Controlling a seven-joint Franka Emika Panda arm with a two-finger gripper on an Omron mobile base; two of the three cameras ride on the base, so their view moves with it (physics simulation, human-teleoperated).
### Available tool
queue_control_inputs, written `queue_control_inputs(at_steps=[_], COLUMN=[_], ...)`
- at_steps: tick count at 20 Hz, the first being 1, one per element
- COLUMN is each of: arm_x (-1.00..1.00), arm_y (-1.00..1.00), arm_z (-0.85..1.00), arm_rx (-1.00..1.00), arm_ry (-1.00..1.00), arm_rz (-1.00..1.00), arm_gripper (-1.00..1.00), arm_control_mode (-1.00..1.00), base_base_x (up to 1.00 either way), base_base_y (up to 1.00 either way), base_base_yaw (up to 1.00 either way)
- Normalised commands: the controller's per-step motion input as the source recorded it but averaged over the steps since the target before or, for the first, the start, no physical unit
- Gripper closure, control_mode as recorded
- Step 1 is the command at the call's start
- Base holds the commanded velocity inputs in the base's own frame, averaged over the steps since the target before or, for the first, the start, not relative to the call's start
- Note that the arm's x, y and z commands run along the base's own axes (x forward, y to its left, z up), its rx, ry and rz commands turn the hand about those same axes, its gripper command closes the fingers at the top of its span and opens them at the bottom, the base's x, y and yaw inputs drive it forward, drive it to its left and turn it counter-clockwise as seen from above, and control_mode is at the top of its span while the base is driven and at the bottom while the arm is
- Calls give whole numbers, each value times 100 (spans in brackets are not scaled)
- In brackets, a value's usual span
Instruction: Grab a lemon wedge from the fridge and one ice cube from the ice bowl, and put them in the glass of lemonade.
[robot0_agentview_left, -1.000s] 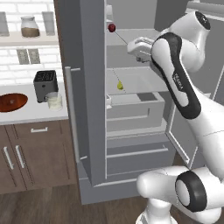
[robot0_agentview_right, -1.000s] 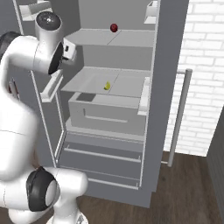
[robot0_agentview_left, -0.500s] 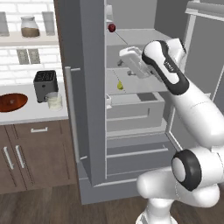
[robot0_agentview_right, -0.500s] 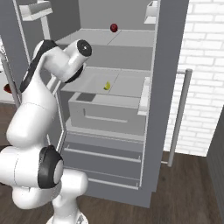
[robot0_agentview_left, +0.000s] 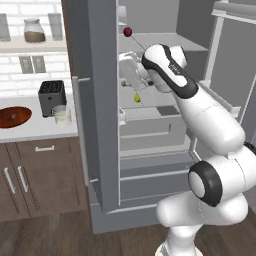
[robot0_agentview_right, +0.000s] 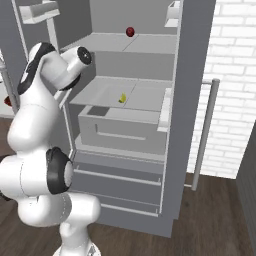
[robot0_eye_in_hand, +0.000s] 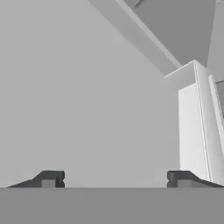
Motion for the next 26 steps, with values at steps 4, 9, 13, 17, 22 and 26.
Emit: queue_control_inputs(at_steps=[4,9,13,17,22,26], arm_x=[0,-4,-31,-65,-75,-56], arm_y=[100,59,-35,-98,-100,-95], arm_z=[0,8,11,56,55,43], arm_rx=[0,0,0,0,0,-13], arm_ry=[1,0,0,-2,-9,1], arm_rz=[0,0,0,-7,-11,-15], arm_gripper=[-100,-100,-100,-100,-100,-100], arm_control_mode=[-100,-100,-100,-100,-100,-100], base_base_x=[0,0,0,0,0,0], base_base_y=[0,0,0,0,0,0], base_base_yaw=[0,0,0,0,0,0])
